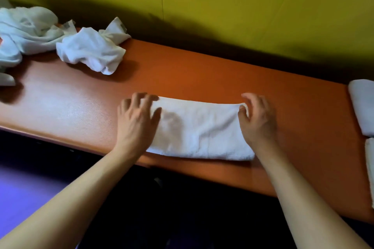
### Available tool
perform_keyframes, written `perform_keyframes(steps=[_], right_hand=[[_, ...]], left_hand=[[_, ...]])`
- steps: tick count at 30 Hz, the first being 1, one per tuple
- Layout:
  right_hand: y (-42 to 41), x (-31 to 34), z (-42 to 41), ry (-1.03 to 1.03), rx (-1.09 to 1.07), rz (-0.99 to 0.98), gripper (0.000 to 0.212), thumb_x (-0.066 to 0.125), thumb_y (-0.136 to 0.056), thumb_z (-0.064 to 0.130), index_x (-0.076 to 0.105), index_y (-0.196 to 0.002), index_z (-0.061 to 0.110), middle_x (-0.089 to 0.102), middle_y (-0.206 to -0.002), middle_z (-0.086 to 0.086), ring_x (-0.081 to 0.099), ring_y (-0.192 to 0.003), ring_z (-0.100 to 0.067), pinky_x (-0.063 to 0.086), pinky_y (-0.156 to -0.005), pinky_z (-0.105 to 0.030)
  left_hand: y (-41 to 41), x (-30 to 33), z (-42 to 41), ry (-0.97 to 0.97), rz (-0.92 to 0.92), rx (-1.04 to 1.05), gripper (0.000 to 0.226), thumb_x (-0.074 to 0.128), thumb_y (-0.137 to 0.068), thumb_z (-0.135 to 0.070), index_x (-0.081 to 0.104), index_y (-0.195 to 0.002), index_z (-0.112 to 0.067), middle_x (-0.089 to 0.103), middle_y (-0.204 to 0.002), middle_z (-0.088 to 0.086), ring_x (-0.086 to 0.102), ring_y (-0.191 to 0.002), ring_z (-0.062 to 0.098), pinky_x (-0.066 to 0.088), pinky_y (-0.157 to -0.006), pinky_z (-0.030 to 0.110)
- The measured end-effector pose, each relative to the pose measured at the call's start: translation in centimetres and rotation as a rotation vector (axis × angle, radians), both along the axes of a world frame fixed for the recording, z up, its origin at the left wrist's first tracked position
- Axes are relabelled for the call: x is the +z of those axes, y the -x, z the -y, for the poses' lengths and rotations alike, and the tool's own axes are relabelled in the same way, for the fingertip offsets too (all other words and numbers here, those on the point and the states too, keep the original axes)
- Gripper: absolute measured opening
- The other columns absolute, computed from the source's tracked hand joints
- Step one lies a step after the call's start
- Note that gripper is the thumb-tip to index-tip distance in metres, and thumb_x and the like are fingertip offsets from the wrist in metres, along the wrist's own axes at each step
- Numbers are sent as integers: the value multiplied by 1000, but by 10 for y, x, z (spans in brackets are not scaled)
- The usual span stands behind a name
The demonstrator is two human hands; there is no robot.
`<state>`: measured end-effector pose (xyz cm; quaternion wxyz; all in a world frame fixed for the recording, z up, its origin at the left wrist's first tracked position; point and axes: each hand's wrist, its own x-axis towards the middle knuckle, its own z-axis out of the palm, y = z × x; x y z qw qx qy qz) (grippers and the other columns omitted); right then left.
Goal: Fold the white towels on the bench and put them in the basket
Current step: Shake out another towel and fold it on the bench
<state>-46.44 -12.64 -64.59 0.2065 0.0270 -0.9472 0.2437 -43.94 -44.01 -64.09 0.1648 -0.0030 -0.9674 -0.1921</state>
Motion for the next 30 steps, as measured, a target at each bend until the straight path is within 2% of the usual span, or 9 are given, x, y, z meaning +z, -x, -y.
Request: perform_keyframes(steps=[5,10,14,17,20,23,26,28,30], right_hand=[[-4,-16,13,-277,425,151,36,49,-91,23,68,-121,22,67,-128,-3,60,-119,-28,45,-100,-45],[-40,-13,4,-266,221,345,52,35,-92,45,63,-132,27,62,-137,-2,58,-124,-26,40,-104,-44],[-101,0,7,-355,20,363,48,42,-86,46,68,-122,26,70,-112,-1,62,-98,-30,39,-86,-43],[-147,3,17,-397,-29,353,46,48,-84,45,71,-115,20,67,-98,-5,62,-87,-31,42,-80,-44],[-174,1,24,-432,-30,389,57,54,-81,51,66,-125,16,64,-102,-6,62,-92,-30,45,-79,-45],[-182,0,21,-392,-17,397,77,59,-73,64,56,-137,20,62,-113,-1,59,-103,-27,45,-88,-47],[-187,-1,12,-348,58,424,99,60,-59,73,44,-145,26,55,-125,3,52,-117,-23,40,-105,-47],[-189,-5,7,-381,105,436,107,74,-54,61,39,-149,27,51,-130,0,50,-120,-25,39,-106,-47],[-188,-10,8,-396,97,382,101,84,-53,31,43,-145,26,53,-126,-3,54,-112,-28,46,-97,-44]], left_hand=[[-46,5,-50,121,226,-404,39,39,-95,-41,59,-126,-29,64,-105,-1,56,-87,33,47,-78,45],[-60,1,-72,271,376,-362,56,24,-96,-59,46,-140,-34,53,-136,-1,52,-122,31,36,-102,49],[-58,4,-91,299,433,-370,70,13,-92,-65,42,-145,-31,39,-155,-1,25,-149,34,10,-120,59],[-60,0,-109,345,433,-413,64,31,-96,-60,32,-152,-30,18,-167,2,9,-154,35,4,-121,55],[-63,-4,-118,324,435,-441,61,52,-97,-45,34,-154,-31,17,-167,8,12,-153,38,12,-121,53],[-72,-2,-117,320,323,-467,56,68,-86,-35,56,-139,-23,46,-151,18,47,-133,45,41,-104,55],[-97,3,-112,277,237,-529,49,56,-86,-46,60,-127,-20,55,-134,12,58,-113,38,51,-85,46],[-116,-3,-103,233,319,-602,64,57,-81,-61,56,-132,-21,52,-135,9,52,-122,35,52,-92,47],[-123,-9,-92,305,409,-659,87,68,-68,-60,48,-142,-20,48,-143,11,44,-135,37,48,-105,48]])
